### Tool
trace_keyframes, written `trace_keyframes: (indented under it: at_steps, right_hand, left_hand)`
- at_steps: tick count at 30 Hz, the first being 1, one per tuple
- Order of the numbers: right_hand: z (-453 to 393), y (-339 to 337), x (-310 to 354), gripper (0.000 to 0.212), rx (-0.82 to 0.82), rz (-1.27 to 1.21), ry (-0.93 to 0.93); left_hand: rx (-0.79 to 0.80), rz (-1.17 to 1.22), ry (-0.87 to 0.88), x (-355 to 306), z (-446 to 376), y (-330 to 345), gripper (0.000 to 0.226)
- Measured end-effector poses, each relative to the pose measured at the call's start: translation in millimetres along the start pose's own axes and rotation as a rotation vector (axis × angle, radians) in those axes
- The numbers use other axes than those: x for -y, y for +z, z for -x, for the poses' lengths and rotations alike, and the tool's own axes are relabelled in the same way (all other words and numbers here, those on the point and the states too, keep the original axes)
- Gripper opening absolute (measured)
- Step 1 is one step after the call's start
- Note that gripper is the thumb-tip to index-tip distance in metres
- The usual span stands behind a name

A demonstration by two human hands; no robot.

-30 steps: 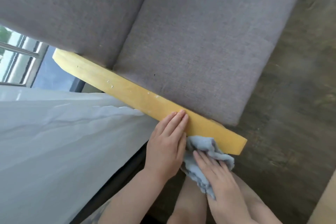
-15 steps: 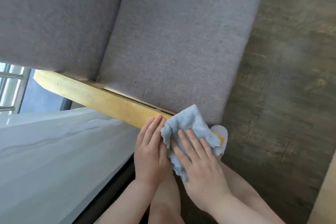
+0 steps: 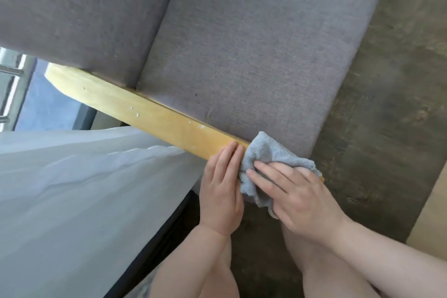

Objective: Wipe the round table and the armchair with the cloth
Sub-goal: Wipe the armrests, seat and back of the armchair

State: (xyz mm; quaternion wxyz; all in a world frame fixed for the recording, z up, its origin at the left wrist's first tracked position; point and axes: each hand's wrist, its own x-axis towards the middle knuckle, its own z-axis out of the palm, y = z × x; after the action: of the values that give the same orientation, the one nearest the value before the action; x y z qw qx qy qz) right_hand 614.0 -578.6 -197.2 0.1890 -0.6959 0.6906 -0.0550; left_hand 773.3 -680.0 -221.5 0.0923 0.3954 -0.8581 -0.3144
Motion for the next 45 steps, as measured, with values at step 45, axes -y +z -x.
trace_keyframes:
  at_steps: [45]
  right_hand:
    - [-197,-46,-45,0.047,0.642,0.103,-1.356]
  left_hand:
    - [-0.866,0.309,-1.759,-151,-91,105,0.051]
